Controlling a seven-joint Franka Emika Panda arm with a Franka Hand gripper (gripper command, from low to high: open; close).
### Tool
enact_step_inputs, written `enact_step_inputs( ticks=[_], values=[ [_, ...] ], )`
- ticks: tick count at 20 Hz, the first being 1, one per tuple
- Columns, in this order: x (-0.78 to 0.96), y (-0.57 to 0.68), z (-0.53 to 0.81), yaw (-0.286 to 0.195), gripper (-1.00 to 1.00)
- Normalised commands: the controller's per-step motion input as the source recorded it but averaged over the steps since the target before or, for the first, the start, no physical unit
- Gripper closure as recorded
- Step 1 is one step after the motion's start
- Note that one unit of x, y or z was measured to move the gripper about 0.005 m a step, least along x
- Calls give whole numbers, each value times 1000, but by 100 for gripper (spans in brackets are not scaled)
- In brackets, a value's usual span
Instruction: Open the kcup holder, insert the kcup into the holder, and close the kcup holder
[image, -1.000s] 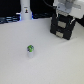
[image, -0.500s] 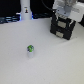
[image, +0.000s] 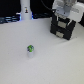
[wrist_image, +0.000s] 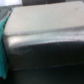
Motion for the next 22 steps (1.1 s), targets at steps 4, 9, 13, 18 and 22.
enact_step_inputs(
  ticks=[4, 9, 13, 18, 22],
  values=[
    [699, -426, 140, -47, 100],
    [921, -446, 134, -79, 100],
    [926, -424, 108, -84, 100],
    [929, -355, 174, -85, 100],
    [925, -364, 170, -92, 100]
  ],
)
